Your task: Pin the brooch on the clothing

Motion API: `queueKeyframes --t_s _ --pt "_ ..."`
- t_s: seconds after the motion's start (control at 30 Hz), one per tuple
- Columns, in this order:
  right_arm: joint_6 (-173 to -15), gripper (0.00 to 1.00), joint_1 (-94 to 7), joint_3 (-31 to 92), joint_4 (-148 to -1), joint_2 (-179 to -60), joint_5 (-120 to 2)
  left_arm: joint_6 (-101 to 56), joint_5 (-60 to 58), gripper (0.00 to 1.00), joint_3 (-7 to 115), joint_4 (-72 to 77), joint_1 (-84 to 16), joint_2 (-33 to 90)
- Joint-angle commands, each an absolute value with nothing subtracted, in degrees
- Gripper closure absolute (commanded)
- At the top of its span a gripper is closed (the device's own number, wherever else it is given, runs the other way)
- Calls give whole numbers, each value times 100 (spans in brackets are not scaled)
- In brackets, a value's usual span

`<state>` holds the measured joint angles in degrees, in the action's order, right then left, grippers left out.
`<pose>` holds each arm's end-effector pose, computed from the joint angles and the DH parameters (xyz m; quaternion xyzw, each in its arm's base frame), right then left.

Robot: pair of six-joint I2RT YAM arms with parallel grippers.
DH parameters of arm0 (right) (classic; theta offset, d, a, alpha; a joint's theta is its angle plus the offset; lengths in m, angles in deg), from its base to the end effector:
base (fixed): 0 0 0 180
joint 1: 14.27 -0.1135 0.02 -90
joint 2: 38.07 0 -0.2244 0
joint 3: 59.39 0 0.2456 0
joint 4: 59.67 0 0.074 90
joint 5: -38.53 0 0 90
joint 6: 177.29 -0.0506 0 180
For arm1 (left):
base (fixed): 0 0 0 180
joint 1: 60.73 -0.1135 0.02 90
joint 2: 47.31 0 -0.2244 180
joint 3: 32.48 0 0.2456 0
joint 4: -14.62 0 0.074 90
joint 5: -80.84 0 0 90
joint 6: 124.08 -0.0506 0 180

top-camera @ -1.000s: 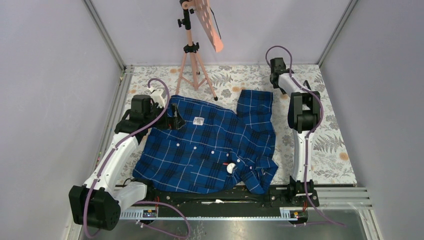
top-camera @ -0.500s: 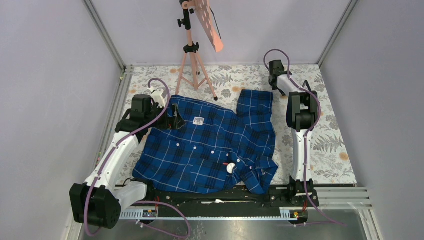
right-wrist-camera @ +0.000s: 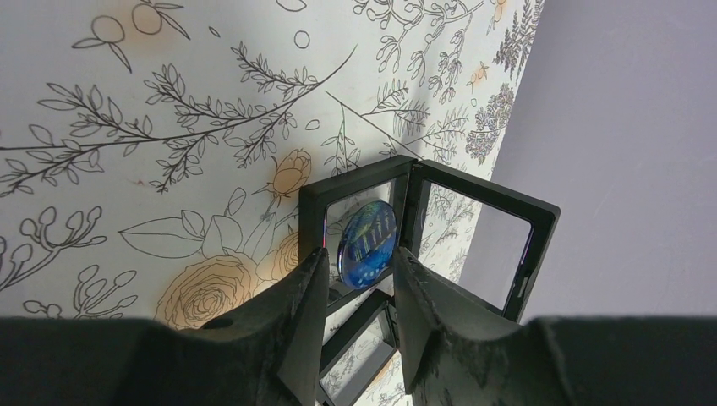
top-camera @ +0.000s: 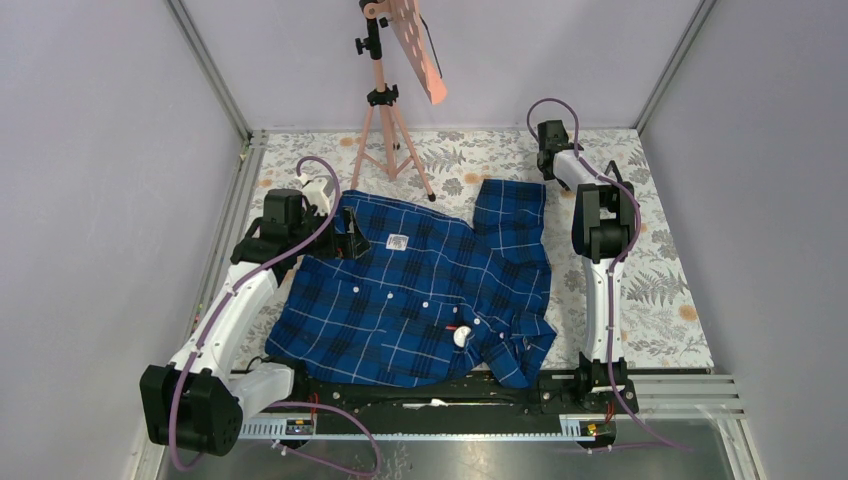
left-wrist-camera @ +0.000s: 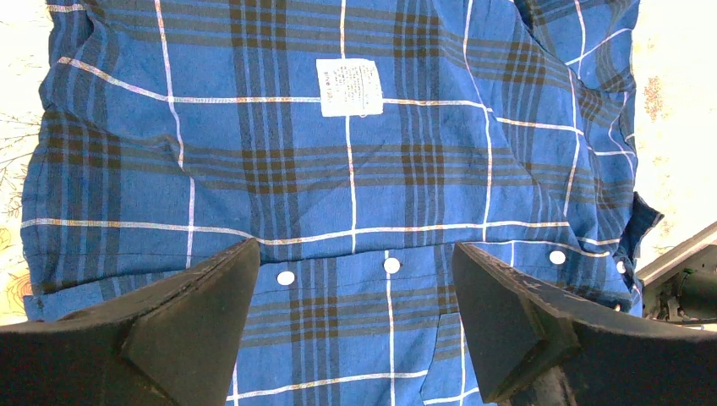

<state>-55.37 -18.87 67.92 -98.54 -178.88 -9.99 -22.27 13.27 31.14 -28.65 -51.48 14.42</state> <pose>0.5021 0.0068 0.1093 -0.1689 0.8764 -0.3970 0.2139 0.2435 -0.0592 0.2394 0.0601 0.8955 -0.2481 0.3646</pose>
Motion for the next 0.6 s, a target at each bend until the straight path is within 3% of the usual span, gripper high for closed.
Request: queueKeyframes --t_s 0.0,0.57 --pt "-5451 60 -1850 6770 -9711 -17804 -834 -2313 1379 9 3229 -2747 -5186 1443" --pt "-5509 61 -1709 6667 -9730 -17863 -868 -2310 1412 9 3229 -2750 -5186 1456"
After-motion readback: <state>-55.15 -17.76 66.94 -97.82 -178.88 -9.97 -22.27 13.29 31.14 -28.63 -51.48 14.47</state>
